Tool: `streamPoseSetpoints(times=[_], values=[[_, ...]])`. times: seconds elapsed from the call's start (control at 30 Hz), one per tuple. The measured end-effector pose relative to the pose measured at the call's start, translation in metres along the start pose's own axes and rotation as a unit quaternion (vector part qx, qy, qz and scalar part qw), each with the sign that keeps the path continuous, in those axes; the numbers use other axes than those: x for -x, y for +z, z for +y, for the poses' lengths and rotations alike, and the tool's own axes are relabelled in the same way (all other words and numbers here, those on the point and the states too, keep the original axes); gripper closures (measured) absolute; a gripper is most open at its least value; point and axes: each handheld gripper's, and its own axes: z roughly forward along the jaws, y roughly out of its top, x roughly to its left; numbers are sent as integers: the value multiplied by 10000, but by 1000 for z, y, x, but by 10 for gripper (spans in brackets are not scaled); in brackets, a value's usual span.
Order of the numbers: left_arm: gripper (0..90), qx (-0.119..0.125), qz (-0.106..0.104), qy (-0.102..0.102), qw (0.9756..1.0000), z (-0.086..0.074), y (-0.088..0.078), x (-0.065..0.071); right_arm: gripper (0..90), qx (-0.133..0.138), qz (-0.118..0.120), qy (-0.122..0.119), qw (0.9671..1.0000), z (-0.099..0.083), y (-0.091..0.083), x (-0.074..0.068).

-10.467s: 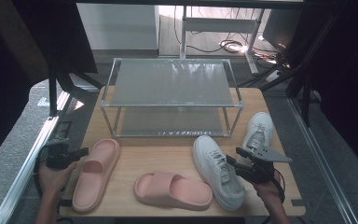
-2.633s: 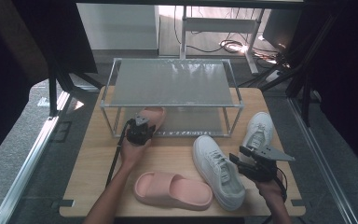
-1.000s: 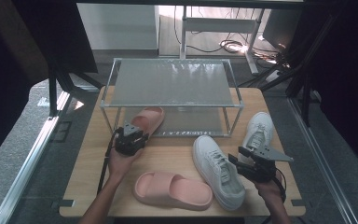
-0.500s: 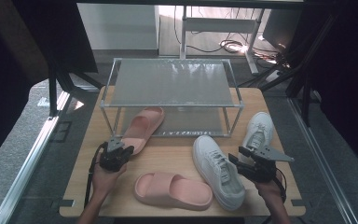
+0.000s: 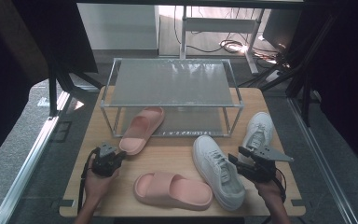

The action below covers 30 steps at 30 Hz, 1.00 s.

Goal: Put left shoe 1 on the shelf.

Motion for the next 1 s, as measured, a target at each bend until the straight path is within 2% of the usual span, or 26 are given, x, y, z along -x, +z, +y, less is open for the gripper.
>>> streamPoseSetpoints(times=[0.37,1.0], values=[[900,-82,18,-7,10000,-2,6,-5,461,2,-8,0,10000,0,0,0],[899,-73,-50,55,9999,3,13,1,461,-20,9,6,10000,0,1,0]])
